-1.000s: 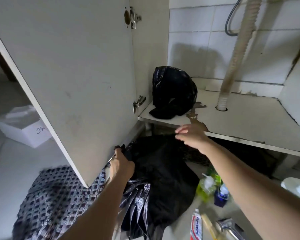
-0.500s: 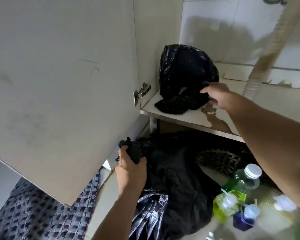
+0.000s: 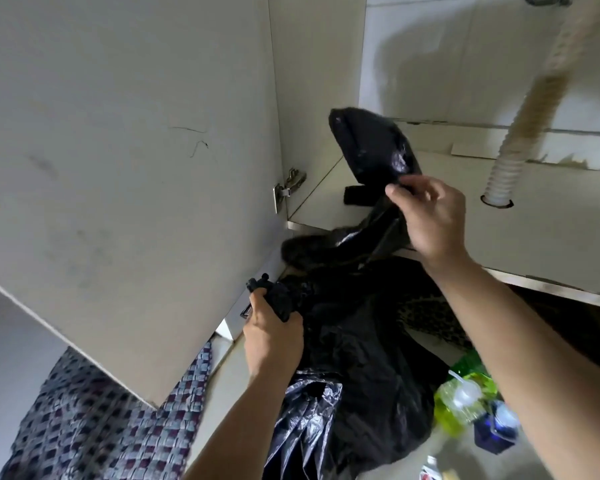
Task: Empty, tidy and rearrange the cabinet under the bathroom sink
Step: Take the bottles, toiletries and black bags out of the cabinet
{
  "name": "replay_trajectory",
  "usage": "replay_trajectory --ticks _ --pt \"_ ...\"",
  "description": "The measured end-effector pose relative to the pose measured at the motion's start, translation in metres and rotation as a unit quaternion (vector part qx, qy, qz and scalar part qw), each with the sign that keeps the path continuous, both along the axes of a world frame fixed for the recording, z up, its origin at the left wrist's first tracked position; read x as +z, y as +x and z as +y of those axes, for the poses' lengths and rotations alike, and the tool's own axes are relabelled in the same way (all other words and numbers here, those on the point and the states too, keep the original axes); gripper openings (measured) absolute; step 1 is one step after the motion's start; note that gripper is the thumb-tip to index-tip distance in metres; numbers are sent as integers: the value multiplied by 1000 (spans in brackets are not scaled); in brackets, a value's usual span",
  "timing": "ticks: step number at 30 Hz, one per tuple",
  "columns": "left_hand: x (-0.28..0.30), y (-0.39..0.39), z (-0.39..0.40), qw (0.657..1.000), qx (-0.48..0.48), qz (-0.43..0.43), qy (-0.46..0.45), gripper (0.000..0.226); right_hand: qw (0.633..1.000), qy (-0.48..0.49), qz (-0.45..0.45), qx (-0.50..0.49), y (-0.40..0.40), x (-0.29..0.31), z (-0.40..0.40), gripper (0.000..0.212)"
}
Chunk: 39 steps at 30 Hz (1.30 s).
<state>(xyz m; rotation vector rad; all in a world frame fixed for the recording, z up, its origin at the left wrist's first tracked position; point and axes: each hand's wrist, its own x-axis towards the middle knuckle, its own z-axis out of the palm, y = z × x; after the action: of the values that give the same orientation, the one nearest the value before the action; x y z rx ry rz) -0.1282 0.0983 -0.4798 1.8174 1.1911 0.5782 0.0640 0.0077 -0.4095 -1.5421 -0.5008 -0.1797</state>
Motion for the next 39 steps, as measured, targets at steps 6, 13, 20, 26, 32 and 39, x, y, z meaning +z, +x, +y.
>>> replay_trajectory --ticks 6,13,20,26,32,39 --pt "-7 -15 -2 999 -20 25 22 48 990 -126 62 33 -98 -69 -26 34" --pt "-19 -20 -14 997 -56 45 32 46 798 -584 37 144 -155 -123 -46 56" --pt "-52 -37 -10 922 -201 312 108 72 700 -664 53 257 -212 -137 -48 37" --pt "-70 -69 -4 835 -246 471 144 45 698 -635 52 327 -254 -155 -52 38" --pt "-65 -98 17 738 -279 587 179 45 673 -605 66 421 -246 -138 -59 56" --pt "-15 -114 16 637 -323 696 74 44 668 -642 -20 376 -209 -51 -104 43"
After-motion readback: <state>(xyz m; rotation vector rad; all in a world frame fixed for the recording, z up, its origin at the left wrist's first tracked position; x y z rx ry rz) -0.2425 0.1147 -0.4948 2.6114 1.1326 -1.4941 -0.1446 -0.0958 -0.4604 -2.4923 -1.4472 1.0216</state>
